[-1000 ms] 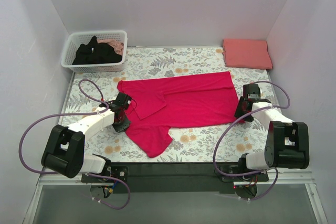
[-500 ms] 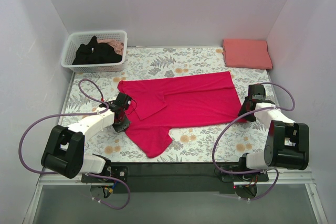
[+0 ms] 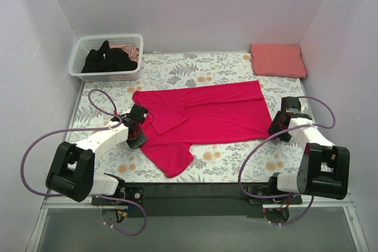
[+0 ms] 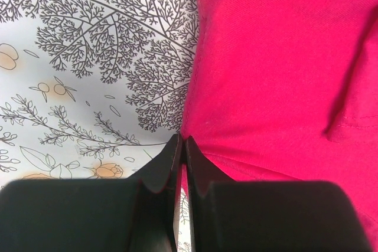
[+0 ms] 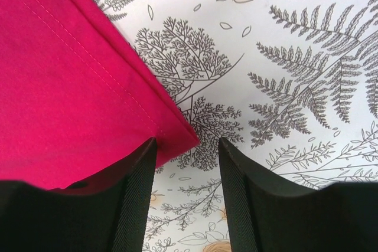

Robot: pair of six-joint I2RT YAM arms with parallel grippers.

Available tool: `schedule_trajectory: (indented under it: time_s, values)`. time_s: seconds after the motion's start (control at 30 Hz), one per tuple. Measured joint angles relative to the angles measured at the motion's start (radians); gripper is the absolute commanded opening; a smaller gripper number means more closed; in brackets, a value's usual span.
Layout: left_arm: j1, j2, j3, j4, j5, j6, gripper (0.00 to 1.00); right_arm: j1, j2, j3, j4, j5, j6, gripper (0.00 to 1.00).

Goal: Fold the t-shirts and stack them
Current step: Fold the tshirt

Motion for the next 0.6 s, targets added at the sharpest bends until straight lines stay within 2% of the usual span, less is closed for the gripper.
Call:
schedule_trajectory:
  time_s: [0.37, 0.6]
  values:
    - [0.0, -0.013, -0.01, 0.01, 0.003, 0.008, 0.0, -0.008, 0.023, 0.0, -0.017, -0.035, 0.029, 0.46]
    - [0.0, -0.014, -0.011, 0.011, 0.004, 0.008, 0.0, -0.064, 0.027, -0.014, 0.03, -0.058, 0.031, 0.44]
